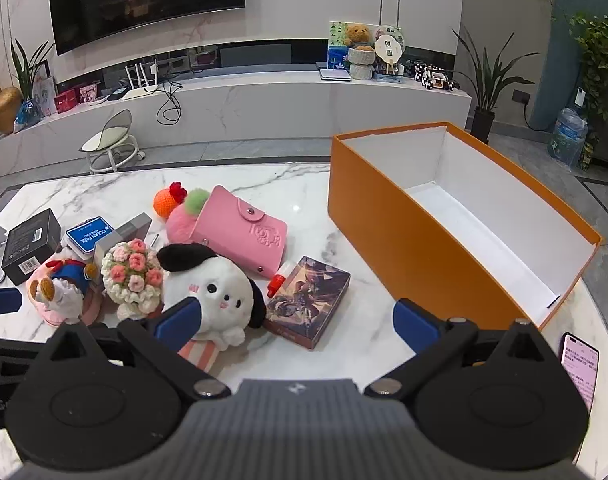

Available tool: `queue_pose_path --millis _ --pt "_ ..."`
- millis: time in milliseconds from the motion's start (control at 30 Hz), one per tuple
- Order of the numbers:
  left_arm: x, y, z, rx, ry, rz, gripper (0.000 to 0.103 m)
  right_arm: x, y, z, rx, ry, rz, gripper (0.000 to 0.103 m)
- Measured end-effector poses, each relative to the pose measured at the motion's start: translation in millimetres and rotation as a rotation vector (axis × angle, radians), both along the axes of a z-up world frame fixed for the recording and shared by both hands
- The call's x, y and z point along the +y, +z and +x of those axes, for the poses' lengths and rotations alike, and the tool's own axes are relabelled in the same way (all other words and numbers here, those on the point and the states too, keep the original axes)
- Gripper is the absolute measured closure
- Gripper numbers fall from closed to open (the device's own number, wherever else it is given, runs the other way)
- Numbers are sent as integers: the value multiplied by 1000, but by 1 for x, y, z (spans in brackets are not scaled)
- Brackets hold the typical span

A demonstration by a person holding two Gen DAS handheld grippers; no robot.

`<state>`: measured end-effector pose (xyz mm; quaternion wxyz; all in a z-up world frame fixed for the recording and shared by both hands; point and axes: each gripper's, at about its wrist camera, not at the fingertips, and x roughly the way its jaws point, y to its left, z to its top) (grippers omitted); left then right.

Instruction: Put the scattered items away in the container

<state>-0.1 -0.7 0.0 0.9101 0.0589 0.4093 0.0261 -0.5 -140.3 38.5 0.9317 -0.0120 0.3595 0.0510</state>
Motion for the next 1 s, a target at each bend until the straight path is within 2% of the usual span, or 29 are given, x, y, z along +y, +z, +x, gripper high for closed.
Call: queue_pose_path --millis 1000 --pt "-9 1 -3 17 -19 -24 0 2 -2 -1 3 14 1 0"
